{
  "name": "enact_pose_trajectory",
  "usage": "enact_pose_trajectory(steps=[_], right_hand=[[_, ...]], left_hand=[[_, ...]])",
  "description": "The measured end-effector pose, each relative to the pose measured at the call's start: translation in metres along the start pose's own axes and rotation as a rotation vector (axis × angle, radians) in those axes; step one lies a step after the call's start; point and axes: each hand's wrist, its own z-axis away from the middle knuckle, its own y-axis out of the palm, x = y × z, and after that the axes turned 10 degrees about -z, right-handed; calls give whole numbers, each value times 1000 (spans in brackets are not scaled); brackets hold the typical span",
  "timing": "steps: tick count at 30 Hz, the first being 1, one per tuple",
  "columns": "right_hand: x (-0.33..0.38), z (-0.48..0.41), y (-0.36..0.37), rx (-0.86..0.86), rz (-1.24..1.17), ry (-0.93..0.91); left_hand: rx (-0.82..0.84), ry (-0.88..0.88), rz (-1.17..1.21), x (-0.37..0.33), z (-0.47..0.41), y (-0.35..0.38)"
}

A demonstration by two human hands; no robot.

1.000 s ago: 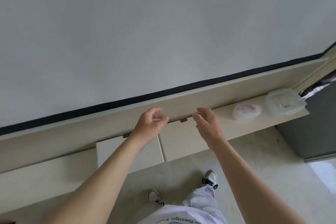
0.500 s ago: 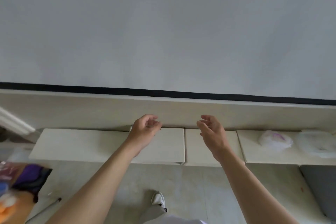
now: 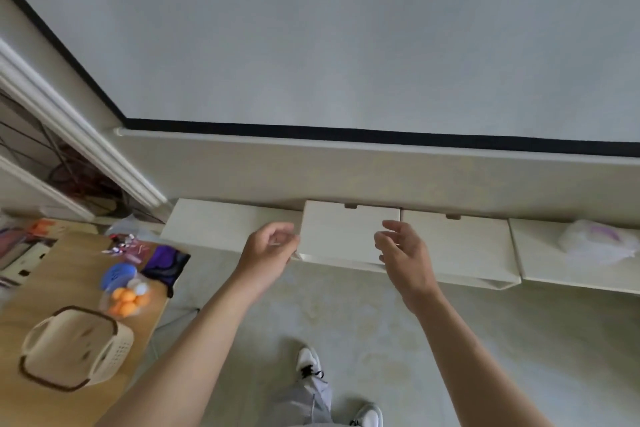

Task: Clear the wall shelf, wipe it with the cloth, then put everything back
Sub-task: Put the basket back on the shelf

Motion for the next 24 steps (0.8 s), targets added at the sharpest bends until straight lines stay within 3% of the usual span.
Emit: enact_pose_trajectory(steps=[10,24], right_hand=[[-13,26,72,93,61,16],[-70,93,338,293,276,31]], left_hand=[[-90,-18,22,58,29,-82],[-285,-213,243,233,40,-311]])
